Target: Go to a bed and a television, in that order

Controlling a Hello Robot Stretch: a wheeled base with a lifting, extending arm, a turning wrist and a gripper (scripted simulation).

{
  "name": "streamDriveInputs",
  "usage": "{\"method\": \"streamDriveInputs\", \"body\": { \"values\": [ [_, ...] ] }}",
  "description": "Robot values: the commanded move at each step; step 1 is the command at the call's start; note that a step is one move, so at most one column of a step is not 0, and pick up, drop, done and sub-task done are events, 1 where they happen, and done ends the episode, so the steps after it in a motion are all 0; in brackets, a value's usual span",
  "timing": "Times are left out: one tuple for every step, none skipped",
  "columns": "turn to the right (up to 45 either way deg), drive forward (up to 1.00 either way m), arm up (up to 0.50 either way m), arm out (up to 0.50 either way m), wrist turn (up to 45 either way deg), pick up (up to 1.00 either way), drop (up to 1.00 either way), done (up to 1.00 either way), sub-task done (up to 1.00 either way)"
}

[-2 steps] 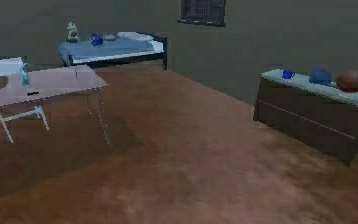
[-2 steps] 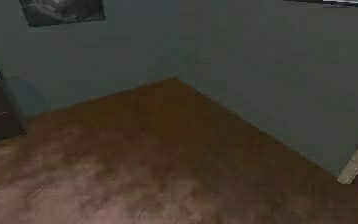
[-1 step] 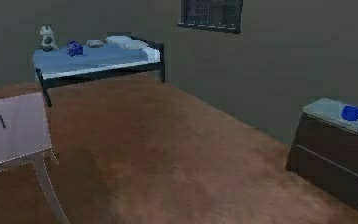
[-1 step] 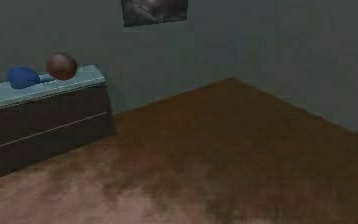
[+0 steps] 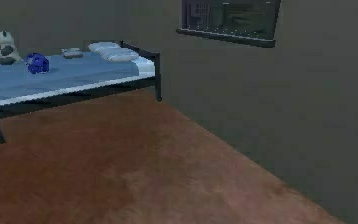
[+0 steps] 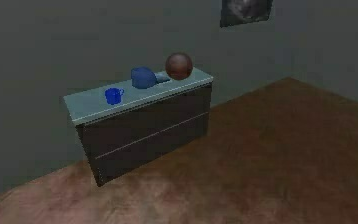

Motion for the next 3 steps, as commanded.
{"method": "streamDriveInputs", "body": {
  "values": [
    [-15.0, 0.0, 0.0, 0.0, 0.0, 0.0, 0.0, 0.0, 0.0],
    [0.0, 0.1, 0.0, 0.0, 0.0, 0.0, 0.0, 0.0, 0.0],
    [-18.0, 0.0, 0.0, 0.0, 0.0, 0.0, 0.0, 0.0, 0.0]
  ]
}}
